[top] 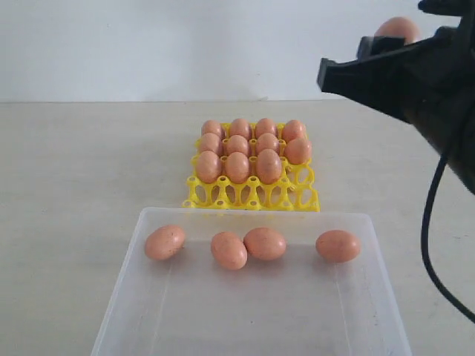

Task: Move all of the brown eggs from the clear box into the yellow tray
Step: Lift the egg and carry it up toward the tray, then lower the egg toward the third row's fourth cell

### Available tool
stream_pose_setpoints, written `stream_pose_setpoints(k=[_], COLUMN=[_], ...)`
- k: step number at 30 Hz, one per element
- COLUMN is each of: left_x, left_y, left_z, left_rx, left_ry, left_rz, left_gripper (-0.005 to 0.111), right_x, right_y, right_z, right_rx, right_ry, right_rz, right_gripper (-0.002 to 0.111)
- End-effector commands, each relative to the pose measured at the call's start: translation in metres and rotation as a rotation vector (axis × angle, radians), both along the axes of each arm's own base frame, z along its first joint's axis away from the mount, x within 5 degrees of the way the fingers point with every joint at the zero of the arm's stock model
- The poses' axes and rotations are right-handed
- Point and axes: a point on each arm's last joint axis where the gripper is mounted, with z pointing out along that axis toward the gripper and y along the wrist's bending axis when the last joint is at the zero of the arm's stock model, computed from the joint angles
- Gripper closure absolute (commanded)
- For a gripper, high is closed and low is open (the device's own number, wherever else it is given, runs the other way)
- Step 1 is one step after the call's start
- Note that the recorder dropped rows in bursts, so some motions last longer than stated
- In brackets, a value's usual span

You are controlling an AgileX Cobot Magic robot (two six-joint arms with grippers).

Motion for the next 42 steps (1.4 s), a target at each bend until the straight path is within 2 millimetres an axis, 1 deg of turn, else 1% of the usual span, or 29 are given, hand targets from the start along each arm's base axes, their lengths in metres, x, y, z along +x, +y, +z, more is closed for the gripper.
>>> stream_pose_setpoints(k=[1,3,4,7,10,12,14,15,17,19,21,22,23,24,25,26,28,31,33,35,37,39,41,42], left_x=[0.0,0.0,0.0,0.0,0.0,0.0,0.0,0.0,0.0,0.0,0.0,0.0,0.0,0.0,0.0,0.0,0.0,0.0,0.0,0.0,0.0,0.0,0.0,0.0], left_y=[0.0,0.0,0.0,0.0,0.0,0.0,0.0,0.0,0.0,0.0,0.0,0.0,0.0,0.0,0.0,0.0,0.0,0.0,0.0,0.0,0.0,0.0,0.0,0.0], left_z=[-0.001,-0.001,-0.001,-0.001,-0.001,-0.001,-0.001,-0.001,-0.001,-0.001,-0.001,-0.001,-0.001,-0.001,-0.001,-0.001,-0.001,-0.001,-0.001,-0.001,-0.001,-0.001,-0.001,-0.001], left_rx=[0.001,0.001,0.001,0.001,0.001,0.001,0.001,0.001,0.001,0.001,0.001,0.001,0.001,0.001,0.001,0.001,0.001,0.001,0.001,0.001,0.001,0.001,0.001,0.001], left_ry=[0.0,0.0,0.0,0.0,0.0,0.0,0.0,0.0,0.0,0.0,0.0,0.0,0.0,0.0,0.0,0.0,0.0,0.0,0.0,0.0,0.0,0.0,0.0,0.0], left_rz=[-0.009,-0.009,-0.009,-0.009,-0.009,-0.009,-0.009,-0.009,-0.009,-0.009,-0.009,-0.009,-0.009,-0.009,-0.009,-0.009,-0.009,-0.009,-0.009,-0.009,-0.009,-0.009,-0.009,-0.009], left_gripper=[0.103,0.103,0.103,0.103,0.103,0.103,0.103,0.103,0.103,0.103,0.103,0.103,0.103,0.103,0.103,0.103,0.103,0.103,0.103,0.103,0.103,0.103,0.103,0.103], right_x=[0.011,0.023,0.028,0.047,0.061,0.07,0.08,0.087,0.097,0.103,0.106,0.107,0.104,0.102,0.1,0.1,0.103,0.11,0.113,0.114,0.115,0.116,0.12,0.122], right_y=[-0.032,-0.051,-0.059,-0.093,-0.121,-0.131,-0.13,-0.122,-0.1,-0.079,-0.063,-0.059,-0.051,-0.05,-0.049,-0.05,-0.055,-0.058,-0.056,-0.051,-0.048,-0.048,-0.049,-0.049], right_z=[0.003,-0.001,-0.003,-0.012,-0.02,-0.028,-0.035,-0.038,-0.042,-0.044,-0.044,-0.045,-0.048,-0.051,-0.061,-0.067,-0.082,-0.102,-0.114,-0.124,-0.127,-0.126,-0.125,-0.126], right_rx=[-0.123,-0.124,-0.1,-0.021,0.059,0.151,0.202,0.157,-0.026,-0.094,-0.086,-0.085,-0.099,-0.122,-0.219,-0.274,-0.33,-0.312,-0.278,-0.277,-0.334,-0.432,-0.441,-0.407], right_ry=[-0.061,-0.065,-0.071,-0.096,-0.128,-0.097,-0.042,-0.008,0.032,0.051,0.082,0.097,0.133,0.149,0.208,0.246,0.329,0.401,0.418,0.387,0.325,0.271,0.233,0.225], right_rz=[-0.23,-0.29,-0.31,-0.365,-0.35,-0.286,-0.148,-0.028,0.246,0.474,0.645,0.703,0.81,0.832,0.88,0.895,0.868,0.836,0.858,0.938,0.984,0.99,0.96,0.939], right_gripper=[0.108,0.108,0.108,0.108,0.108,0.108,0.108,0.108,0.108,0.108,0.108,0.108,0.108,0.108,0.108,0.108,0.108,0.108,0.108,0.108,0.108,0.108,0.108,0.108])
